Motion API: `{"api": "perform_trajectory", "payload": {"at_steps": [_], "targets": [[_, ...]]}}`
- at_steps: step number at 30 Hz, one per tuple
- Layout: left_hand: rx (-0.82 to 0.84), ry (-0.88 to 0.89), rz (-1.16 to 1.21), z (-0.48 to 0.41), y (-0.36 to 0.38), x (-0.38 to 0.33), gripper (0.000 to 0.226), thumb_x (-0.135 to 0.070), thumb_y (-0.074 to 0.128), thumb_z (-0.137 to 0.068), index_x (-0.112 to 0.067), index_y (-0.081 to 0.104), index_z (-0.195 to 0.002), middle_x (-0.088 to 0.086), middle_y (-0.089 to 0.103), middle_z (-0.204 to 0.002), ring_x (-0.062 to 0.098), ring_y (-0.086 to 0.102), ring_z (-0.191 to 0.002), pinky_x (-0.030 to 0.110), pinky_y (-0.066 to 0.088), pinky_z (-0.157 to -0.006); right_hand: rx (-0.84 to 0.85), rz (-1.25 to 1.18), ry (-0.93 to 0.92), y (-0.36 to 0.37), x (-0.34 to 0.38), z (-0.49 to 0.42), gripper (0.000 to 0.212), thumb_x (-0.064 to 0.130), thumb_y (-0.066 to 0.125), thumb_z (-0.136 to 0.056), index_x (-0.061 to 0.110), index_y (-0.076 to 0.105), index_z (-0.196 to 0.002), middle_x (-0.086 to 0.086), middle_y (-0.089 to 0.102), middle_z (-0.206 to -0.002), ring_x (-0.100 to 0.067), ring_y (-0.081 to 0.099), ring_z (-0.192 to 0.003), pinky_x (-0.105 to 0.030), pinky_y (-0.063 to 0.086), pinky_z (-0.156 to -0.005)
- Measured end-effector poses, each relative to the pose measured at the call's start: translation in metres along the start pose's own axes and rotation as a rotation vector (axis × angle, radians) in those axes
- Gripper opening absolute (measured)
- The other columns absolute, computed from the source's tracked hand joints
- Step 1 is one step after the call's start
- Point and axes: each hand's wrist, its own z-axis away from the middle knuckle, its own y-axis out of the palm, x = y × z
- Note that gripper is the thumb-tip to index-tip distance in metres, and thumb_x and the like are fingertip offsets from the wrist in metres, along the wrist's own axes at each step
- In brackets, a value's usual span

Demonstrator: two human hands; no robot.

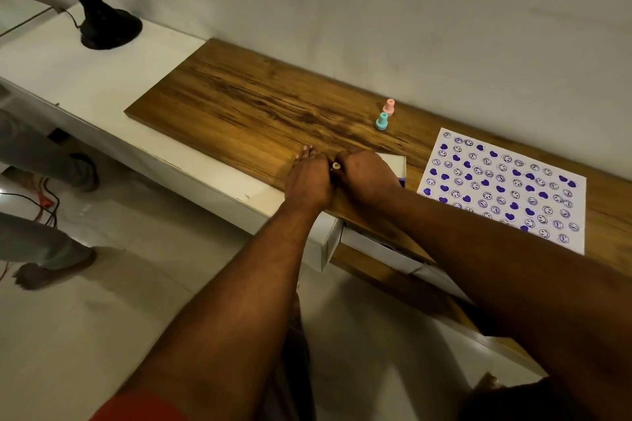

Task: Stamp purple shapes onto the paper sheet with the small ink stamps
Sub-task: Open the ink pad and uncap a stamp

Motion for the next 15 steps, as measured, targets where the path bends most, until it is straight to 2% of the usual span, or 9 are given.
{"api": "perform_trajectory", "payload": {"at_steps": [6,15], "targets": [[-0.008,0.023,0.003,0.0000,0.0066,0.0033,0.053,-0.024,0.064,-0.098,-0.006,0.050,-0.147,0.021,0.026,-0.167,0.030,0.016,-0.158,0.042,0.014,-0.126,-0.017,-0.016,-0.051,0.0011,-0.0023,0.0048,0.030,0.029,0.053,-0.105,0.011,0.063,-0.127,-0.012,0.066,-0.127,-0.026,0.063,-0.112,-0.037,0.051,-0.101],[0.028,0.029,0.069,-0.0028,0.0089,0.0090,0.051,-0.030,0.065,-0.099,-0.006,0.054,-0.143,0.022,0.023,-0.168,0.030,0.012,-0.158,0.042,0.012,-0.126,-0.061,-0.070,-0.054,0.0016,-0.0066,0.0090,0.029,0.027,0.055,-0.104,0.015,0.062,-0.129,-0.009,0.066,-0.129,-0.026,0.064,-0.112,-0.037,0.051,-0.100]]}}
